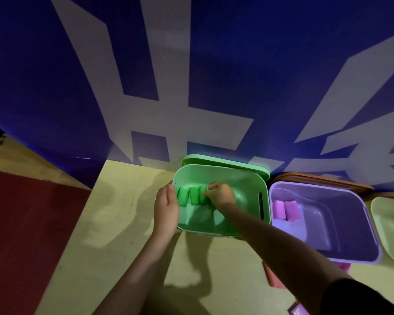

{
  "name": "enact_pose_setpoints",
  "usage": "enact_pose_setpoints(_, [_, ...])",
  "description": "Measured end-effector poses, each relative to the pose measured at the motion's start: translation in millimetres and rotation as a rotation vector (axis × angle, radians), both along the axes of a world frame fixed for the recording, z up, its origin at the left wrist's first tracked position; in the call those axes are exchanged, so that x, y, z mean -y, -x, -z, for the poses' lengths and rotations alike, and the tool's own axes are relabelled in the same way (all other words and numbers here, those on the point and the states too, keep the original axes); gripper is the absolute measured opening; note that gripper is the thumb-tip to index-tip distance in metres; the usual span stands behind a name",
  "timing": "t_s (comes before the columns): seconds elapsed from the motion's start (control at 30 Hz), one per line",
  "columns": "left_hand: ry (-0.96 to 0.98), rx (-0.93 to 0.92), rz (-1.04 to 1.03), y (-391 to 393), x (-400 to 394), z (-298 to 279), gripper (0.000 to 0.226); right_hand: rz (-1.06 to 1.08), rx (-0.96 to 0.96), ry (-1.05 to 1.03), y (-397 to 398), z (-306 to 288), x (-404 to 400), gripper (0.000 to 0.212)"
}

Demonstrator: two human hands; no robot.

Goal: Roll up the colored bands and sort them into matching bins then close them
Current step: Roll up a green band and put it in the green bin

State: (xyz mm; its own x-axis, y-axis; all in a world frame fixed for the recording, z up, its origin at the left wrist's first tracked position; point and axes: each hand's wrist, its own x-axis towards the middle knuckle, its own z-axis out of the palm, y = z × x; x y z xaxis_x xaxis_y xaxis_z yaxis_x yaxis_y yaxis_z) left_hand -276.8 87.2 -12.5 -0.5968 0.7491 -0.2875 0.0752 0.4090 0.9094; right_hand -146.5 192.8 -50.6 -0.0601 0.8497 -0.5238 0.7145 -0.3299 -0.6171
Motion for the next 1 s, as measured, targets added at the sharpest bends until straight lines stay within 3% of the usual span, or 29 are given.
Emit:
enact_pose_setpoints(0.1, [-0.001,0.008,-0.006,-1,0,-3,0.034,-0.021,0.042,-0.012,-2,-1,-2,0.012])
enact_pose_setpoints(0.37, [0.054,-0.05,0.041,0,0,-12,0.039,-0.123,0.058,0.064,-15,-27,-4,0.036])
enact_pose_setpoints(0.57, [0.077,-0.245,0.042,0,6,-38,0.035,-0.039,-0.194,-0.036,-52,-80,20,0.019])
enact_pose_setpoints(0.73, [-0.107,-0.324,0.074,-38,21,-86,0.031,0.056,-0.419,-0.144,-108,-131,65,0.014])
enact_pose_setpoints(0.87, [-0.154,-0.146,0.317,-97,37,-111,0.022,0.166,-0.553,-0.207,-167,-153,105,0.015])
enact_pose_setpoints(1.0, [-0.098,0.029,0.556,-167,68,-122,0.017,0.282,-0.551,-0.231,-248,-150,149,0.016])
